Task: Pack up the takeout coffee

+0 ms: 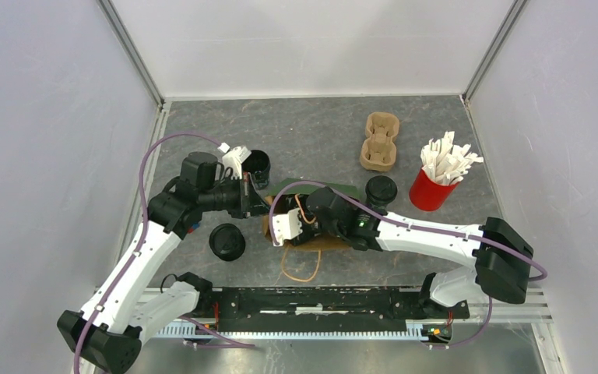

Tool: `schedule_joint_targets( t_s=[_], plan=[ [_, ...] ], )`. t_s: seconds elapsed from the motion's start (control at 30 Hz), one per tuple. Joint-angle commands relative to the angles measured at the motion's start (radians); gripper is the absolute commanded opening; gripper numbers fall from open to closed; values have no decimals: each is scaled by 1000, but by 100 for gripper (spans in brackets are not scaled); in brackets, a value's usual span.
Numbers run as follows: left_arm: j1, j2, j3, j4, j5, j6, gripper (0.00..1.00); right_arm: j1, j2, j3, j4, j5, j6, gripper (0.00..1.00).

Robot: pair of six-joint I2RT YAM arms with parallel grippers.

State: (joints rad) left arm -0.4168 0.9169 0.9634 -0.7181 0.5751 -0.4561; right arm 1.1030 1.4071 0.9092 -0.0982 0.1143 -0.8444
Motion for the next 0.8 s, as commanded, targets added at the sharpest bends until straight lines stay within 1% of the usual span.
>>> schedule_joint_targets(
  t_s=[0.0, 0.33, 0.53, 0.77],
  plan=[
    [-1, -20, -12, 28, 32, -49, 7, -3, 15, 14, 34, -34, -20, 73],
    [-1, -21, -9, 28, 31, -58, 6, -3, 53, 16, 54, 13, -39, 73],
    [-1, -20, -18, 35, 46, -70, 3, -3, 71, 9, 66, 39, -41, 73],
    [-1, -22, -28, 51, 61, -96, 2, -3, 101, 17, 70, 58, -29, 74]
  ],
)
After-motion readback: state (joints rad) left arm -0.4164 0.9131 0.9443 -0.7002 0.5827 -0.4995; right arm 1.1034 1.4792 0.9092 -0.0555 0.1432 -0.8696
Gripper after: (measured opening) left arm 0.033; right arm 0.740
